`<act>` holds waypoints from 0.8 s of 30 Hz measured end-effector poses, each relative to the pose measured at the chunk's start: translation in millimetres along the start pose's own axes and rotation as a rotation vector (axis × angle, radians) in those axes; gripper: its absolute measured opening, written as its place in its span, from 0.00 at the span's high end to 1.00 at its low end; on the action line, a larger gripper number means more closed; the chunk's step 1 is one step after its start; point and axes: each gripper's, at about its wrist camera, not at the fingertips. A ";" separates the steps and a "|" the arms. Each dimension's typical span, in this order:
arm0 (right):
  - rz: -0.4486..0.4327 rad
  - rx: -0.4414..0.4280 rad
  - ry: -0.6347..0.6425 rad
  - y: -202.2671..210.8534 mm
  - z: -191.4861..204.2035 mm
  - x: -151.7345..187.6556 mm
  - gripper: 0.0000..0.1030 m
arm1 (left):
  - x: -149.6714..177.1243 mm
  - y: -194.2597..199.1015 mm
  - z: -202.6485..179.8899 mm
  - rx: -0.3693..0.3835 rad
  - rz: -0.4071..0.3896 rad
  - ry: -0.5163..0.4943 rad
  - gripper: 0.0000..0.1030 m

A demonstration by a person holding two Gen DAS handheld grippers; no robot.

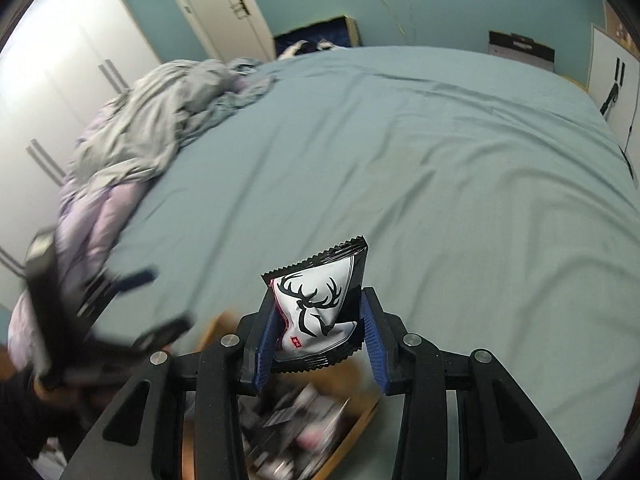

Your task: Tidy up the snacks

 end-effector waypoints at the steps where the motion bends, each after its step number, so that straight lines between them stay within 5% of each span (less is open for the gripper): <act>1: 0.000 -0.008 0.001 6.3 5.7 8.2 0.63 | 3.6 6.0 -3.9 -0.010 -0.019 -0.025 0.14; 8: 0.014 0.001 0.045 9.0 39.4 51.2 0.60 | 14.2 26.8 -20.1 -0.061 -0.144 -0.137 0.09; 12: 0.021 0.095 -0.022 -2.3 42.7 49.8 0.36 | 19.2 34.0 -28.0 -0.076 -0.177 -0.161 0.02; 16: -0.100 0.198 0.023 24.7 46.2 56.5 0.23 | 22.1 34.7 -31.5 -0.068 -0.159 -0.153 0.00; 20: -0.222 0.264 0.065 50.5 46.1 78.5 0.21 | 21.2 32.9 -34.2 -0.075 -0.147 -0.154 0.00; 24: -0.218 0.314 -0.012 41.7 43.7 90.5 0.21 | 20.0 31.3 -33.0 -0.060 -0.141 -0.120 0.00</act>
Point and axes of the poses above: each gripper's, at about its wrist camera, not at the fingertips, and y roughly against the way its jaws point, z to its left, x to its underside, and after that the axes turned 3 degrees about -x, right-handed
